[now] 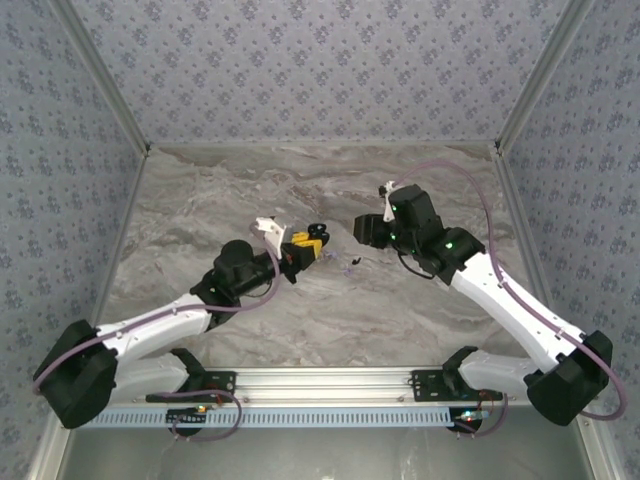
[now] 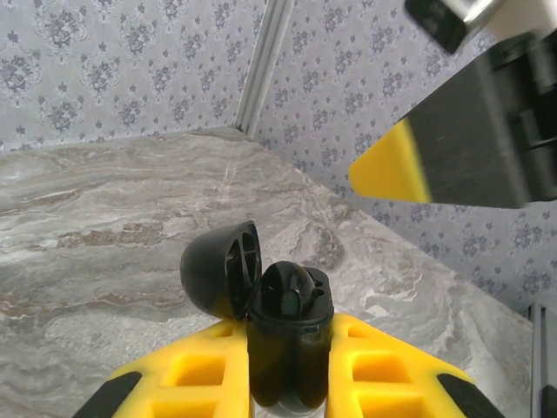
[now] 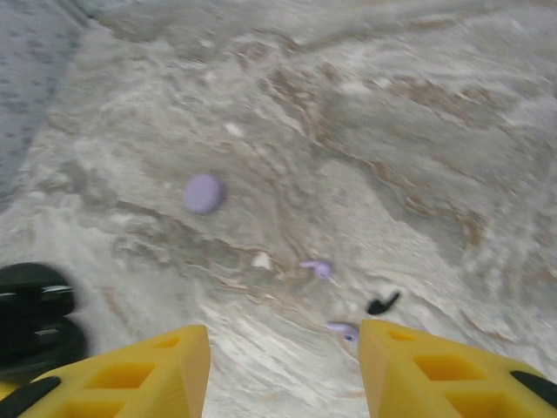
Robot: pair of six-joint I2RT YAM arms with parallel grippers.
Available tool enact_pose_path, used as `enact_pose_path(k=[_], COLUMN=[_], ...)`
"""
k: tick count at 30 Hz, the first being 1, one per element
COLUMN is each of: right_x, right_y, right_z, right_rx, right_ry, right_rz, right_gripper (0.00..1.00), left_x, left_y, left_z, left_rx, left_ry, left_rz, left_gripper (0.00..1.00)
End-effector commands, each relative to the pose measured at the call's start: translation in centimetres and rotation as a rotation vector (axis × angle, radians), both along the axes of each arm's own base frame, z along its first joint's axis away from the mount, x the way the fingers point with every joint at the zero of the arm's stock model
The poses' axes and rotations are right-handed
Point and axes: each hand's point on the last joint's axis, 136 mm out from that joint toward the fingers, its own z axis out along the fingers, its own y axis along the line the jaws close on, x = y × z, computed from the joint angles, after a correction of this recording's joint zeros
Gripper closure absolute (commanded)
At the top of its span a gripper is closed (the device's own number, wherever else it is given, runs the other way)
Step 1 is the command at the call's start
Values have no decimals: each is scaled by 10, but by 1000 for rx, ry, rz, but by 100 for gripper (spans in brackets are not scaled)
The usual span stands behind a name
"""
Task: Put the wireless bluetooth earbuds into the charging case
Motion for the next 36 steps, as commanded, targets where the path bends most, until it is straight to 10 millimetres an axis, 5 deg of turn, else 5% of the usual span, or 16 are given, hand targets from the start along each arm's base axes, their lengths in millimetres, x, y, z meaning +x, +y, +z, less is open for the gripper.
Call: enact_pose_path(k=[1,9,22,29,36], right_x=[-4,8,36,39,54], right_y=[-10,-1,9,10,20], right_z=[-33,-86,-156,-186,-190], right_rx=[-29,-100,-178,-204,-201], right_ry=[118,247,405,482,485], right_rz=[-7,111,177,204,218], right_gripper=[54,73,83,86,86], left_x=[-5,-15,-18,-19,-19], left_y=[7,12,13,14,14], left_z=[2,16,26,26,24], left_rx=[58,57,44,40,42], left_ry=[-21,-20,-10,-7,-3], left_rz=[9,-12,-18,-20,-20], left_gripper=[87,87,87,87,87])
